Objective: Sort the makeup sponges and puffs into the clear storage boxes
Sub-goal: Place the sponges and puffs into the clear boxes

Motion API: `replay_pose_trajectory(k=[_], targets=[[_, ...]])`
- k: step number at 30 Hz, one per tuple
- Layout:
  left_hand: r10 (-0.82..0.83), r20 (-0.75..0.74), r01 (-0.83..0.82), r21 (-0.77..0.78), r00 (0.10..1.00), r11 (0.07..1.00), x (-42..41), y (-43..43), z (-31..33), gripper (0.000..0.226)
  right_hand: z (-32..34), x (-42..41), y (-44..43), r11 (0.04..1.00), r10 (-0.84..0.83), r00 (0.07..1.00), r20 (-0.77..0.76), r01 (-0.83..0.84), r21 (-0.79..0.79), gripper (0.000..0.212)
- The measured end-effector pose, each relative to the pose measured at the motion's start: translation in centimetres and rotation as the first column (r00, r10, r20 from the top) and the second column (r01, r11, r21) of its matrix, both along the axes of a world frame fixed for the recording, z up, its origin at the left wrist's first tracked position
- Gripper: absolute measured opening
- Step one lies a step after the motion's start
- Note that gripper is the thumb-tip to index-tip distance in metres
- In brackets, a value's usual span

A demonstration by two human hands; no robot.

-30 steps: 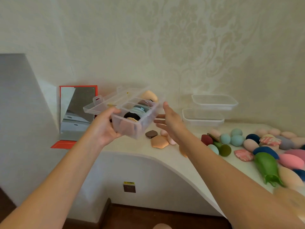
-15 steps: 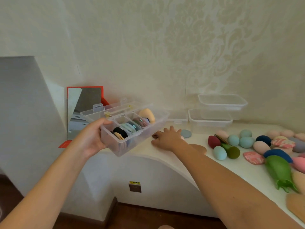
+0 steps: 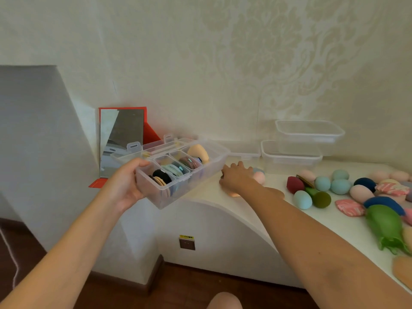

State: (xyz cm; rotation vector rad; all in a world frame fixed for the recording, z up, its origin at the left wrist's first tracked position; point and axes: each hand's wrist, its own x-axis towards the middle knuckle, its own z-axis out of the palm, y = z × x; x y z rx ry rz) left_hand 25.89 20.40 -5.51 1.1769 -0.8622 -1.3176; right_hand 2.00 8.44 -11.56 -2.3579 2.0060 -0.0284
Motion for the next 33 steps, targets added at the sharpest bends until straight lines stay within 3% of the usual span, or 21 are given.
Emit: replay_pose_trajectory(k=[6,9,21,24,27,30,33], targets=[[-0.002,-0.042,0.003,0.016,0.999,1.0,-1.4,0.7,-1.4,0.031,-0.5,-3.0,2.3,0.982,0.001,0.994,-0.105,-0.021,-0.188,0.036],[0.012,-0.078,-0.01,0.03,0.997,1.0,-2.8,1.1,-3.2,0.039,-0.8,-5.0,3.4,0.973,0.008,0.989,-0.146,-0.042,-0.228,0.033],[0.064,-0.241,-0.043,0.092,0.968,0.995,-6.9,1.6,-6.1,0.023,-0.2,-9.9,4.2,0.943,-0.044,0.999,0.007,0.044,-0.33,0.018],[0.017,-0.232,0.021,0.159,0.972,0.987,-7.6,1.4,-6.3,0.031,-0.3,-10.1,4.0,0.918,-0.018,0.996,0.087,0.051,-0.394,0.025],[-0.037,-0.149,0.072,0.234,0.988,0.97,-8.0,1.8,-6.6,0.04,0.4,-9.6,3.9,0.821,0.074,0.961,0.265,0.092,-0.563,0.023],[-0.097,-0.133,0.132,0.282,0.986,0.95,-8.1,2.1,-6.5,0.054,1.4,-8.6,3.7,0.788,0.217,0.839,0.5,0.152,-0.597,0.021],[-0.19,-0.01,0.181,0.355,0.982,0.917,-7.9,2.0,-6.2,0.066,2.3,-7.0,3.7,0.808,0.319,0.685,0.655,0.164,-0.566,0.02]])
